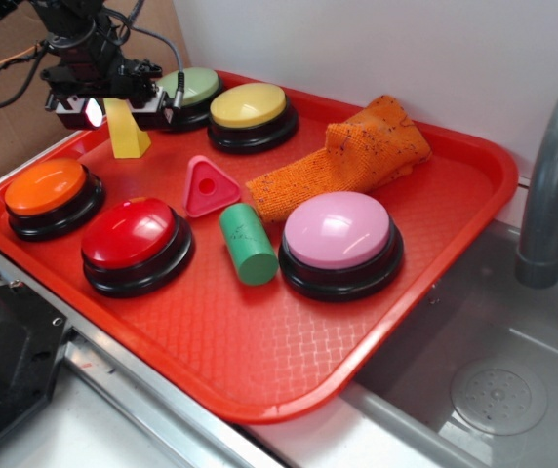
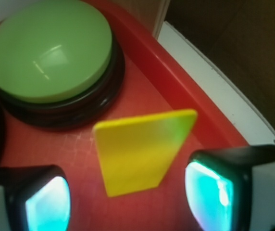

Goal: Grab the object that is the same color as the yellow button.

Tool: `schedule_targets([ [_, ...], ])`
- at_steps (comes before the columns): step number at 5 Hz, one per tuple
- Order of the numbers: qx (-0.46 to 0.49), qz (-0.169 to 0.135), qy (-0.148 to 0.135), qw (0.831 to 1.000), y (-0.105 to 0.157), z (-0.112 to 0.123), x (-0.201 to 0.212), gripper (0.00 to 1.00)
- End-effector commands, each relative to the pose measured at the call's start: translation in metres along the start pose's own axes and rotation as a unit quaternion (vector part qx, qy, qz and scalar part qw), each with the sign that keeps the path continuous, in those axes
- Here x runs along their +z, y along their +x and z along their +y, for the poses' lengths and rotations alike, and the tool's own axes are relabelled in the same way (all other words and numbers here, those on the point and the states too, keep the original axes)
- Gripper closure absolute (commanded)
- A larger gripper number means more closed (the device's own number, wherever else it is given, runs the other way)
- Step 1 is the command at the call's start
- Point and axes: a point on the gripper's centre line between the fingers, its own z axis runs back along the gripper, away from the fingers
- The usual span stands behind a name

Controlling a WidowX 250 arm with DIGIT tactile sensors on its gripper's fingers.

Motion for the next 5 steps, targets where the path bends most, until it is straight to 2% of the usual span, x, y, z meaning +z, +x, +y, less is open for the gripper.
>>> schedule_targets([
  [1, -0.006, -0.012, -0.02, 1.0, 0.017, 0.008, -0.002, 0.0],
  [2, -0.011, -0.016, -0.018, 1.0, 0.018, 0.006, -0.006, 0.8],
  [3, -0.012, -0.016, -0.013, 1.0, 0.02, 0.006, 0.001, 1.0],
  [4, -0.007, 0.0, -0.035, 0.999, 0.022, 0.007, 0.012, 1.0],
  [5, -0.026, 0.026, -0.014, 0.999, 0.027, 0.004, 0.039, 1.0],
])
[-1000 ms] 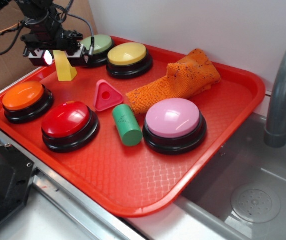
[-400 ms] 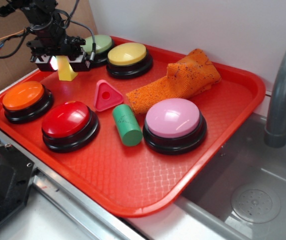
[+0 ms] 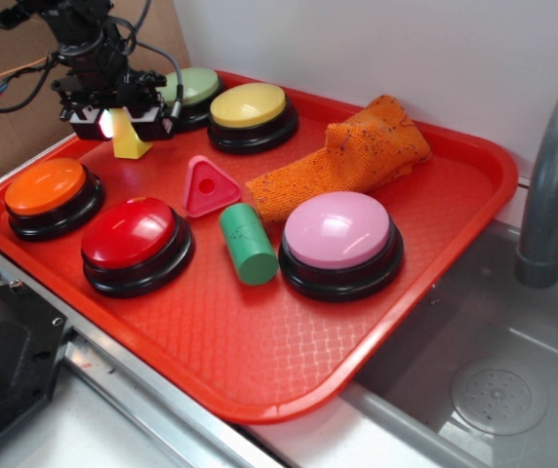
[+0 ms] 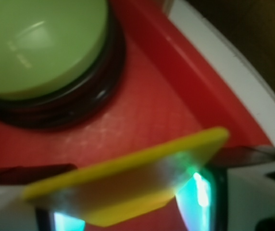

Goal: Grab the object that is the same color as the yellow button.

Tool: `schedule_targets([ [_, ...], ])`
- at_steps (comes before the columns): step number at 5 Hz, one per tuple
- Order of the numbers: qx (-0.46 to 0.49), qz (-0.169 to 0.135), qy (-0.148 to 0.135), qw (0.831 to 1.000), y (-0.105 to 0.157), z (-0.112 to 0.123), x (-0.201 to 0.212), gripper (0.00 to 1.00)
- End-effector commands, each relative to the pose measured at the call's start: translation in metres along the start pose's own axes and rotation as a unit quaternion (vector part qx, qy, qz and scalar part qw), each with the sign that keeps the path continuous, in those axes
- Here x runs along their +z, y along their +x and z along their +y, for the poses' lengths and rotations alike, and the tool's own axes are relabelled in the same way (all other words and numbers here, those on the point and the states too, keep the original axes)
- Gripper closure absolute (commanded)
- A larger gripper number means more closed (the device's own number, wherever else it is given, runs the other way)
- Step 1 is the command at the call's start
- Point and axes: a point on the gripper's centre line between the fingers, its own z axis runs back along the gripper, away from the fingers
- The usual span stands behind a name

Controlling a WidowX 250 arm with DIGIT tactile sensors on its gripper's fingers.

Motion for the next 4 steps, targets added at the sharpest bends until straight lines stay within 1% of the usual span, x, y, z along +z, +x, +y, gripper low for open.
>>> schedule_targets([
  [1, -0.081, 0.017, -0.004, 0.997, 0.005, -0.016, 0.086, 1.0],
  [2, -0.131, 0.066, -0.045, 0.988, -0.013, -0.027, 0.105, 1.0],
  [3, -0.158, 0.083, -0.057, 0.982, -0.027, -0.034, 0.113, 1.0],
  [4, -0.207, 0.098, -0.064, 0.971, -0.046, -0.048, 0.112, 1.0],
])
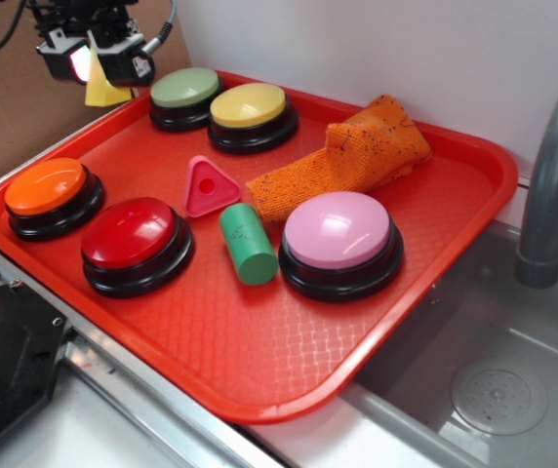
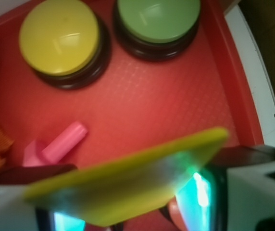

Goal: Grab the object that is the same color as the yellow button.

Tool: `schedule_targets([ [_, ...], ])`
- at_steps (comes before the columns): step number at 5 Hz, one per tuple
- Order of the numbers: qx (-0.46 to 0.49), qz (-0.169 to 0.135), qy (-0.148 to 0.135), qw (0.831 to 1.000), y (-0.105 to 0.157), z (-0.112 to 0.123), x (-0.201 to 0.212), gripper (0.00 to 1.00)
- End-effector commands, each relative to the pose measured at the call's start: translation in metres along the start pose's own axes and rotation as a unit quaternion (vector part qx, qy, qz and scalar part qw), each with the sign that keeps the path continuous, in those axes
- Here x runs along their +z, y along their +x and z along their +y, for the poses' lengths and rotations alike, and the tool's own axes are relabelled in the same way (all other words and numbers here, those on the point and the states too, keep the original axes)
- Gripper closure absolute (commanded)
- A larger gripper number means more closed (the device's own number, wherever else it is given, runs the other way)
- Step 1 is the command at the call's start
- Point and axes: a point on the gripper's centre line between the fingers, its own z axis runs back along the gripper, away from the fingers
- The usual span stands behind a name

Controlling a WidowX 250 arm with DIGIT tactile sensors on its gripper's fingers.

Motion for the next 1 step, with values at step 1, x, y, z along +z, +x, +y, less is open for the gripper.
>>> schedule_targets([
  [1, -0.073, 0.0, 0.008, 0.997, -0.007, -0.0143, 0.0095, 1.0],
])
